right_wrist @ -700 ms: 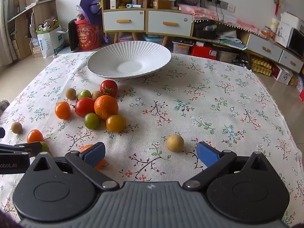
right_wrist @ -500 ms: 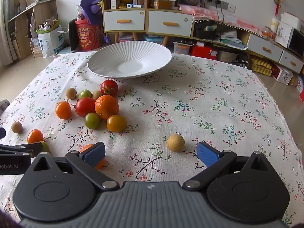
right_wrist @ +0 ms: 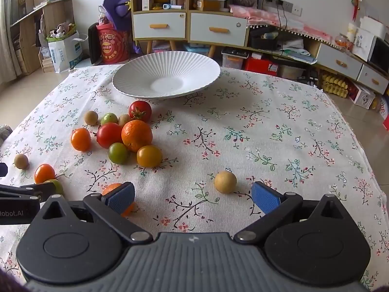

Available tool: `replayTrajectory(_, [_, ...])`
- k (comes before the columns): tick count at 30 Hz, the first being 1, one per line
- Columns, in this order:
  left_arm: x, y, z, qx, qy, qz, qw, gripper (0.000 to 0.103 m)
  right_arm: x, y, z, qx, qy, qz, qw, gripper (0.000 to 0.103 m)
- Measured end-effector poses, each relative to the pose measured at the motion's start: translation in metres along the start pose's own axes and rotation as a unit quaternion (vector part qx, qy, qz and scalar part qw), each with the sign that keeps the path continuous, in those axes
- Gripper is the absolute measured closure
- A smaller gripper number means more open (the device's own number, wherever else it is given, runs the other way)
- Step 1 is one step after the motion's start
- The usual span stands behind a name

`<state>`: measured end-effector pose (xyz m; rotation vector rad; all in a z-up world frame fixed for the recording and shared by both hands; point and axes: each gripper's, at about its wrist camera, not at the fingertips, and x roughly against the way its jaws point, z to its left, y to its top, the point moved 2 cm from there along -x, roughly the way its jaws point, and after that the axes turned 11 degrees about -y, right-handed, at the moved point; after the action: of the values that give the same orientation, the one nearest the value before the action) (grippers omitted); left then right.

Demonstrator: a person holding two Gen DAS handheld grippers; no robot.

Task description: Organize fruits

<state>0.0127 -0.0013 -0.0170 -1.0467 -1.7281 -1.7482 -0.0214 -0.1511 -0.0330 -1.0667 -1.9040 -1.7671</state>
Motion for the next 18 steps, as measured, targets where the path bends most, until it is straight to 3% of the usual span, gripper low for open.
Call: replayTrajectory(18, [-0.0008,-0.0008,0.0005,0.0,-0.001,0.0,1.0,0.006,-0.0006,-0.0021,0.0021,0.004,-0.001,0.001,1.0,0.001])
